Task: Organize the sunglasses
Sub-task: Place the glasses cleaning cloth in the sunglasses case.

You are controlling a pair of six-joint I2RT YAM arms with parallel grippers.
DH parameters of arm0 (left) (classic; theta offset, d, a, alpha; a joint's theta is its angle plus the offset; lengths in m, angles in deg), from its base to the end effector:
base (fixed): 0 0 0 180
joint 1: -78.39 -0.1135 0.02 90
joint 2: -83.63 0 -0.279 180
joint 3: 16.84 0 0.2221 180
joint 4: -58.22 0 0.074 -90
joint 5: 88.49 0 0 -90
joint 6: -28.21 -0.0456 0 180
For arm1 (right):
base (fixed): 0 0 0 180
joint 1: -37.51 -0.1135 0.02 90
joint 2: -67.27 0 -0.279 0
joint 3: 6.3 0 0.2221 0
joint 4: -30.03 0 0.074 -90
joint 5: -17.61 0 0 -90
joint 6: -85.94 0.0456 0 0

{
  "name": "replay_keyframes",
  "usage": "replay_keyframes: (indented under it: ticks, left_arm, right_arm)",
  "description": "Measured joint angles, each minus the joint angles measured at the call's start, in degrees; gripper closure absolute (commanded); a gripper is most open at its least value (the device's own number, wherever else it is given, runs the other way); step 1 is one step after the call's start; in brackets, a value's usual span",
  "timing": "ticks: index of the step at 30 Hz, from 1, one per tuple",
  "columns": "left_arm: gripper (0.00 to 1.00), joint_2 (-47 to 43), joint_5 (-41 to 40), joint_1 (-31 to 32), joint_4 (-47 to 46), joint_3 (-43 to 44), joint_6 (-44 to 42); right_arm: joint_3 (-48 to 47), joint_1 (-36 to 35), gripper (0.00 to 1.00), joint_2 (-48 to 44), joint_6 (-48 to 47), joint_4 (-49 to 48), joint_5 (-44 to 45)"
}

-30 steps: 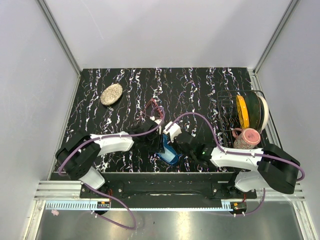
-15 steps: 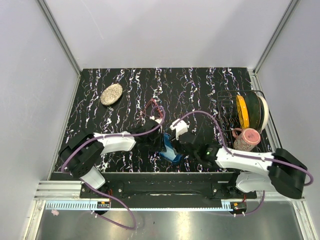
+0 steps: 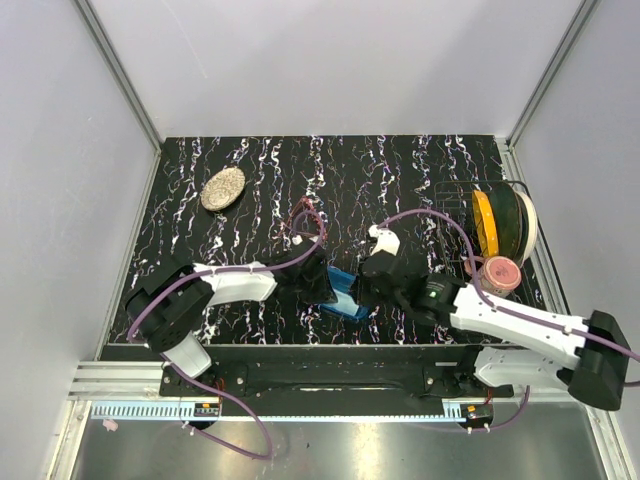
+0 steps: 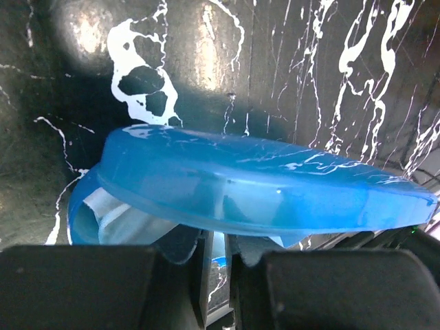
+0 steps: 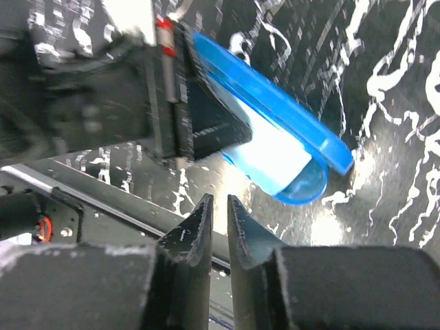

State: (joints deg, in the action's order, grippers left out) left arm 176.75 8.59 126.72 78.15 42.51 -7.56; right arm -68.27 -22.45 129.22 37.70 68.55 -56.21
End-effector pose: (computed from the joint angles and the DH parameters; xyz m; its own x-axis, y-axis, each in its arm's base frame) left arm 0.1889 -0.2207 0.1725 -0.9540 -0.1392 -0.2655 0.0269 0.8423 -0.5384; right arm 0.1127 0.1694 0.2865 -0.7135 0.0440 -0.6993 -0.3312 0.8584 0.3918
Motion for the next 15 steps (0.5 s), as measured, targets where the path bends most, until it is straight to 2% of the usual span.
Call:
replay_keyframes:
  ticks: [6,15]
  left_arm:
    - [0.87,0.39,-2.01,1.14,-0.79,-0.22,8.31]
    - [0.87,0.61,-4.09,2.25,-4.9,-2.32,18.34]
  right_arm:
    - [1.73,0.0,0.92,8.0,8.57,2.58,-0.13]
    - [0.66,0.0,0.95,21.44,11.74,0.9,5.99]
